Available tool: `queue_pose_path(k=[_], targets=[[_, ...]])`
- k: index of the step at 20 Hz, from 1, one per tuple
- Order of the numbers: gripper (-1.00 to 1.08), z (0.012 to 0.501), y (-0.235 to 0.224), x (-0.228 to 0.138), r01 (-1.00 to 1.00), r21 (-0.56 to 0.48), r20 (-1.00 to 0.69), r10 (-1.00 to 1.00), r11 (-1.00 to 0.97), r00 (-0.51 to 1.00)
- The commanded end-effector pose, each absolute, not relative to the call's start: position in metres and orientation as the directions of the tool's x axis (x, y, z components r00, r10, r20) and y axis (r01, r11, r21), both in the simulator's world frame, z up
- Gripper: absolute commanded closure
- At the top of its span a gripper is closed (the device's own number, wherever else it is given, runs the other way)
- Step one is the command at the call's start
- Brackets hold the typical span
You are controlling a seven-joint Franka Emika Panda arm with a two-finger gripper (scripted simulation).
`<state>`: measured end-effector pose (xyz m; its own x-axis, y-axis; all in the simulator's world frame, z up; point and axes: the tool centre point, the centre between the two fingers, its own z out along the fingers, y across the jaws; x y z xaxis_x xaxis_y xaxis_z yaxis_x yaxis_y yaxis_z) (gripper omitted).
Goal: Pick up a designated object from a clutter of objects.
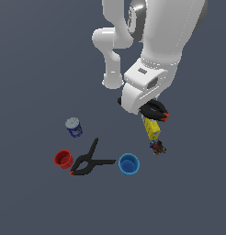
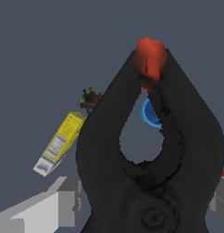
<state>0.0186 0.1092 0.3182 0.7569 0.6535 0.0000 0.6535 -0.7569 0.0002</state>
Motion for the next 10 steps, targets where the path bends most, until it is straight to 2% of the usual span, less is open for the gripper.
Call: queue_pose_path(k=[1, 10], targets=[[1.08, 0.332, 0.113, 0.021, 0.653, 0.001, 0.001, 0.653, -0.757, 0.757], [1.08, 0.35, 0.118, 0.026, 0.653, 0.0, 0.0, 0.653, -0.757, 0.757]])
